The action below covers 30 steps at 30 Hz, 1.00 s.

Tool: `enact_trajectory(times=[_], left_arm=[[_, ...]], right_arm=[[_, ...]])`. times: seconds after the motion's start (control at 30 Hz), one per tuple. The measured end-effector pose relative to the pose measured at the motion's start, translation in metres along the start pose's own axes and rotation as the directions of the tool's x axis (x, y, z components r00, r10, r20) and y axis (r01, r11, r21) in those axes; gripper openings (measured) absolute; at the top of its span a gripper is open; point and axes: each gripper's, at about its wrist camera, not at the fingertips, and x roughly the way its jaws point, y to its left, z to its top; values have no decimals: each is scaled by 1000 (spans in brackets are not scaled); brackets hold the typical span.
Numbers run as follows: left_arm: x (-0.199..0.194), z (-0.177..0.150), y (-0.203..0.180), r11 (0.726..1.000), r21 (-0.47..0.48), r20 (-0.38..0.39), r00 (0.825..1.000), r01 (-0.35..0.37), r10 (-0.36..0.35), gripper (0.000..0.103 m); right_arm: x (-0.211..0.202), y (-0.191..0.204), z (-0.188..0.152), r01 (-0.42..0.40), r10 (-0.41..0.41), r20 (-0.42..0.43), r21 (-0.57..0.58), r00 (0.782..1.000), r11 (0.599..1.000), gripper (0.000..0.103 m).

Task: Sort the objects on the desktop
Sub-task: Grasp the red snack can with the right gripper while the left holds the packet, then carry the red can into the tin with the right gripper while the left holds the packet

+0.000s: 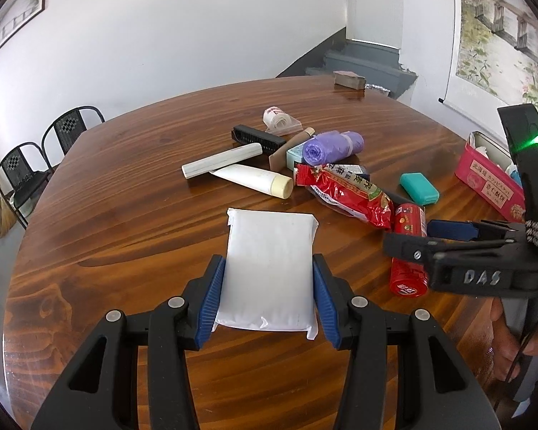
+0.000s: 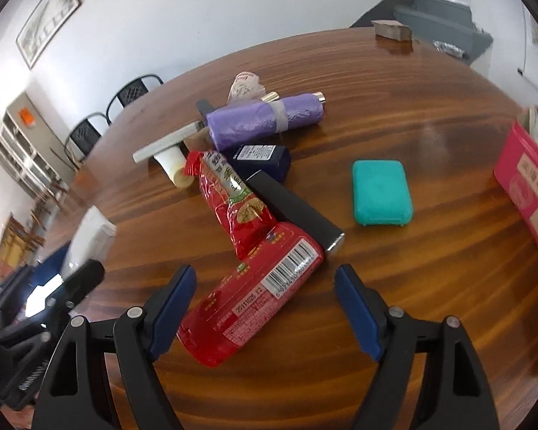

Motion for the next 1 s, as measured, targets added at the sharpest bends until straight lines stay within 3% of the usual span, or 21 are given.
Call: enact_trajectory(times=[0.2,0.33,0.5,0.73,1.0], left_arm=[[1,-2,-4,1000,4,-10,1000,7,-7,51],[2,-3,-7,1000,6,-18,1000,14,-14,51],[6,-6,-11,1000,7,-34,999,24,-24,51],[6,-6,-21,999,10,-36,999,41,-41,51],[3,-1,-37,998,-5,-24,997,67,-67,51]], right_arm=[[6,11,-2,89,-90,3,-132,996,987,79],[1,7,-4,121,-119,21,-156,993,980,58],[-8,-15,-6,66,-63,33,-108,997,992,38],[-23,-44,-14,-95,94,43,21,995,995,38],[-57,-57,-13,-112,104,149,45,983,993,38]])
